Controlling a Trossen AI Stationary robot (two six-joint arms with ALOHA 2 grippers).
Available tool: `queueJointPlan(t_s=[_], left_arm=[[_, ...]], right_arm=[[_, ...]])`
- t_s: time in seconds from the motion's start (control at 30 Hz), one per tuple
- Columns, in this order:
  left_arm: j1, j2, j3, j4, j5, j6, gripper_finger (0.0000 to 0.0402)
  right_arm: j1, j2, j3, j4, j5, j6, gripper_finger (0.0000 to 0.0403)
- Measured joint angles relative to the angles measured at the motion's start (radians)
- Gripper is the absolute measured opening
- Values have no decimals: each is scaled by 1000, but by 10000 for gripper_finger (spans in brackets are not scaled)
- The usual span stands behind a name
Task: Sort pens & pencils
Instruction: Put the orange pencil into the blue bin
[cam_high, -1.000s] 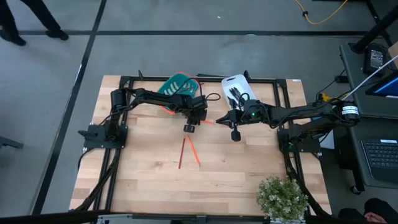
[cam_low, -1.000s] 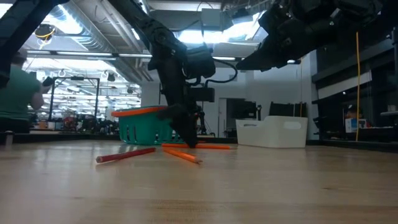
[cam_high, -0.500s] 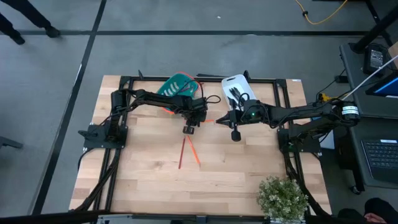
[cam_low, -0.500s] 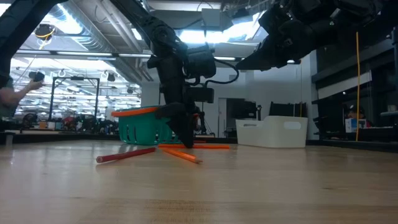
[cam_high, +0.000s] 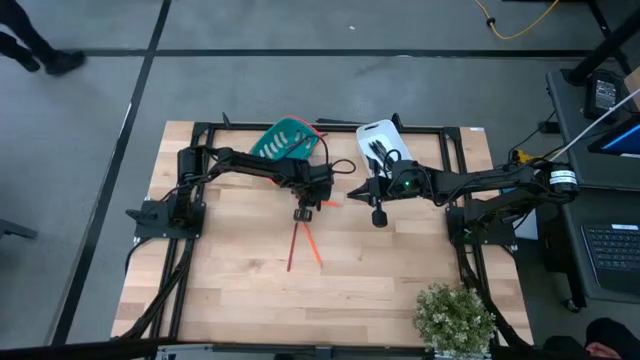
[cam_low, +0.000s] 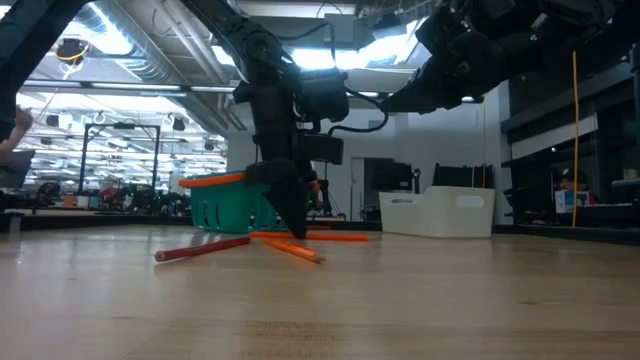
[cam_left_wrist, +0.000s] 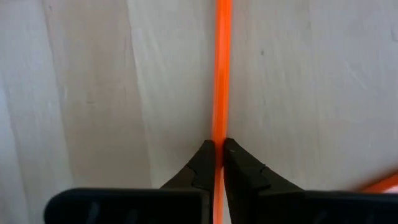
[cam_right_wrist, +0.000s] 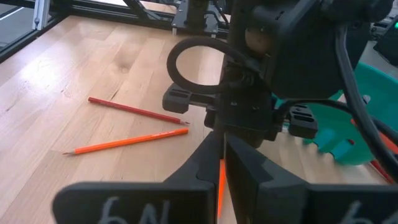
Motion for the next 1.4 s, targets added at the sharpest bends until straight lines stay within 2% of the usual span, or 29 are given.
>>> queueJointPlan(t_s=[0.87,1.4], left_arm=[[-11,-9,-2,-4,17,1,15],[-15,-53,25,-75,63,-17,15]], right_arm=[[0,0,1,-1,-1,2,26],[0,0,1,-17,-1,3,26]])
